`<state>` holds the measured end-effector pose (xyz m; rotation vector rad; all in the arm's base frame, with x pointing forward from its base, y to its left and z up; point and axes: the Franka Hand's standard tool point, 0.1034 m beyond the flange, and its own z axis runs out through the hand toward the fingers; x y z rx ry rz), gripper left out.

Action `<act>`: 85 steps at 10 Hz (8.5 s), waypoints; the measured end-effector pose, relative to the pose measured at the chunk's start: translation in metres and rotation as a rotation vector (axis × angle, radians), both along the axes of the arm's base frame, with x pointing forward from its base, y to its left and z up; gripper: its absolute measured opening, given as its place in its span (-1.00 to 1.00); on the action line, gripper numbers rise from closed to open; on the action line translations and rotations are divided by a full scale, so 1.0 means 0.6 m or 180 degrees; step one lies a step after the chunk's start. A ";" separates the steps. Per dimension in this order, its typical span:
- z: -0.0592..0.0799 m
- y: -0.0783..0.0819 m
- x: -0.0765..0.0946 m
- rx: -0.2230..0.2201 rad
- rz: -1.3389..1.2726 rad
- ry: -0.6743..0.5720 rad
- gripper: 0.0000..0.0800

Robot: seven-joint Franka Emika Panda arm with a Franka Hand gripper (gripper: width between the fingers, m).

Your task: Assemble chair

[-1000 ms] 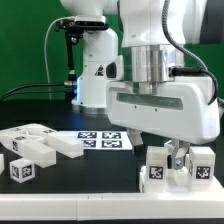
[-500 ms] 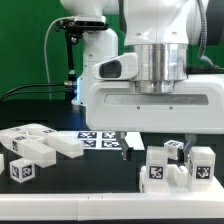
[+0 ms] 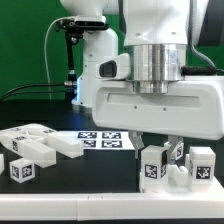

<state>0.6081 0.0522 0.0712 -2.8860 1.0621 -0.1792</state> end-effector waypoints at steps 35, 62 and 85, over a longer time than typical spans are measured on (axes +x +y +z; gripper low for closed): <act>0.029 0.031 -0.080 -0.0076 0.0348 -0.0239 0.62; -0.100 -0.008 -0.061 -0.0822 0.1853 -0.0521 0.62; 0.039 -0.078 -0.089 0.0444 0.1873 0.1124 -0.93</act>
Offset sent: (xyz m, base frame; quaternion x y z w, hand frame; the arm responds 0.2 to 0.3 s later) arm 0.0231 -0.0018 -0.0003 0.0635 0.0000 0.3360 0.9397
